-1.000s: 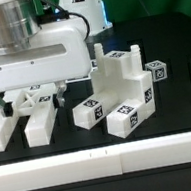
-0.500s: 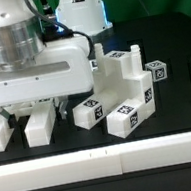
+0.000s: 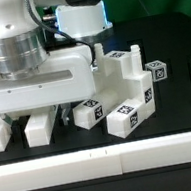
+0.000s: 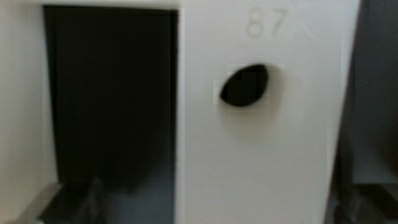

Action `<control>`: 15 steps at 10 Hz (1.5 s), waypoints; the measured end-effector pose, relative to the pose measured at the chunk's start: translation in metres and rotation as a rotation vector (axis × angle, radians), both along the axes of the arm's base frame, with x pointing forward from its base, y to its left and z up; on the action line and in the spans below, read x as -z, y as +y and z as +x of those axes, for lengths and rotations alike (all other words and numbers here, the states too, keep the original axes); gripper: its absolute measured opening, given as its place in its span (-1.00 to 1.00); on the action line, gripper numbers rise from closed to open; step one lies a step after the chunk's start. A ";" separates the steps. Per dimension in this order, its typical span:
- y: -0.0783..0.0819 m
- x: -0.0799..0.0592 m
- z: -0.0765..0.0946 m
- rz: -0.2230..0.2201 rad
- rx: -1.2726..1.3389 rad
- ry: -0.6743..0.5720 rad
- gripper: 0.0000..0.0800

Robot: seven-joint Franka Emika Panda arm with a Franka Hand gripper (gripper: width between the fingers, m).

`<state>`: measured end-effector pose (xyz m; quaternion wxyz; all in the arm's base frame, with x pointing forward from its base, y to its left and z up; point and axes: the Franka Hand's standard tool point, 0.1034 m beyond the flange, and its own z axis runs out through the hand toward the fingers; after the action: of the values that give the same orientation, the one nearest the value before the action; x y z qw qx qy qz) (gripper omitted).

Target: Assemble chair

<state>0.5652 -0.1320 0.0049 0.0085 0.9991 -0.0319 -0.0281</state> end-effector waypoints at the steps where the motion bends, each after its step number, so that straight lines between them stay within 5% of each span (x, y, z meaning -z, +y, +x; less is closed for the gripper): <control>1: -0.001 0.000 0.000 0.000 0.001 0.000 0.62; 4: 0.000 0.000 0.000 0.000 0.000 0.001 0.59; 6: 0.002 0.000 0.000 0.001 -0.003 0.000 -0.29; 12: 0.002 -0.006 0.001 0.004 -0.004 -0.002 -0.29; 15: 0.006 -0.044 0.004 0.032 -0.002 -0.007 -0.28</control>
Offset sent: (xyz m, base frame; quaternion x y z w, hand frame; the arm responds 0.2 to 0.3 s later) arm -0.0017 0.0010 -0.0018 -0.0036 -0.0068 0.0035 1.0000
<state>0.5687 -0.1263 0.0490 -0.0078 0.9992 -0.0305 -0.0252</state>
